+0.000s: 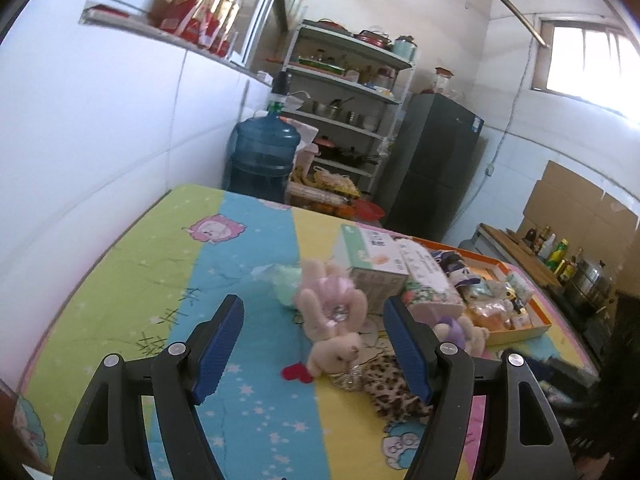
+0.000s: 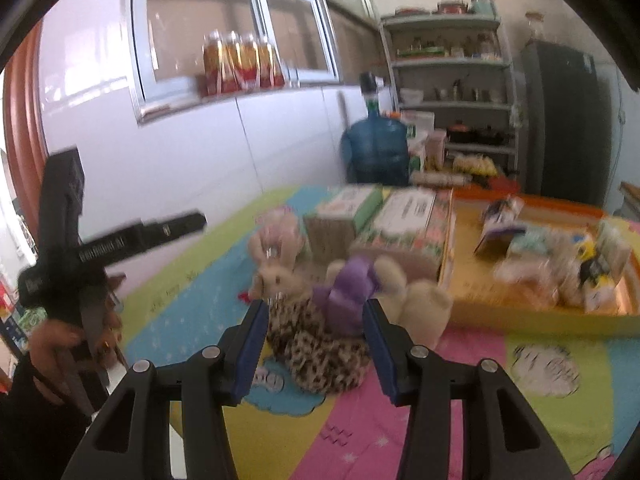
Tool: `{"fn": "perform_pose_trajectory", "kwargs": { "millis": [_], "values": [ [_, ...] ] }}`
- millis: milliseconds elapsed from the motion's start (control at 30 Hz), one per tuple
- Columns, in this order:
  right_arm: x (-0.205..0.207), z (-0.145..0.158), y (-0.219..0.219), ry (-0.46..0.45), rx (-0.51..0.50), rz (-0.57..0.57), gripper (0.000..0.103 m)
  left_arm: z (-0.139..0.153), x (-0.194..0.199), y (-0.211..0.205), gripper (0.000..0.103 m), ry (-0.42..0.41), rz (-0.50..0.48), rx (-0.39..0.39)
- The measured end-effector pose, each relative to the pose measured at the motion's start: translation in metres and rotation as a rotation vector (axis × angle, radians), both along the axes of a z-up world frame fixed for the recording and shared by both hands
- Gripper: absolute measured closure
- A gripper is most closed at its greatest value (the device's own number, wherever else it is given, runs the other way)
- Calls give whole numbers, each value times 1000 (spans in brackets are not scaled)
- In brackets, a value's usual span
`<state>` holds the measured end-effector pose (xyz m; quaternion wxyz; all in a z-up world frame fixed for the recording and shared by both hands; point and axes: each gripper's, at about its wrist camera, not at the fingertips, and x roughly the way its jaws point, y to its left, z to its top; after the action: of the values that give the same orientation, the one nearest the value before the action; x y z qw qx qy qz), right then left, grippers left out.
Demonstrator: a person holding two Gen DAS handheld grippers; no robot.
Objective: Organize soft objects
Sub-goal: 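Move both grippers back toward the plush bunnies and scrunchie, then grasp the pink-dressed bunny with the left gripper while the right gripper grasps the leopard scrunchie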
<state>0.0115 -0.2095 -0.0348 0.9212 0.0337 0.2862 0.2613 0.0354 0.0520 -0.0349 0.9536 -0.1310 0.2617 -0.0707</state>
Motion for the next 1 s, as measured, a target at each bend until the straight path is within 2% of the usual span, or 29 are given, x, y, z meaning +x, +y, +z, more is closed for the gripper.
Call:
{"fn": "perform_pose_trajectory", "kwargs": {
  "millis": [300, 433, 500, 733, 867, 933, 1000],
  "values": [
    [13, -33, 16, 107, -61, 12, 54, -15, 7, 19, 29, 32, 9, -44],
    [20, -39, 19, 136, -74, 14, 53, -20, 9, 22, 29, 39, 6, -56],
    [22, -40, 21, 148, -81, 15, 47, -22, 10, 26, 29, 39, 13, -65],
    [34, -47, 33, 180, -117, 14, 46, -28, 12, 42, 29, 44, 51, -88],
    [40, -51, 42, 187, -134, 6, 46, -33, 16, 44, 29, 66, 30, -94],
    [42, -51, 48, 189, -128, 4, 47, -35, 18, 40, 29, 76, 11, -93],
    [44, -51, 52, 190, -117, 6, 63, -37, 21, 33, 29, 85, -13, -92]
  ]
}}
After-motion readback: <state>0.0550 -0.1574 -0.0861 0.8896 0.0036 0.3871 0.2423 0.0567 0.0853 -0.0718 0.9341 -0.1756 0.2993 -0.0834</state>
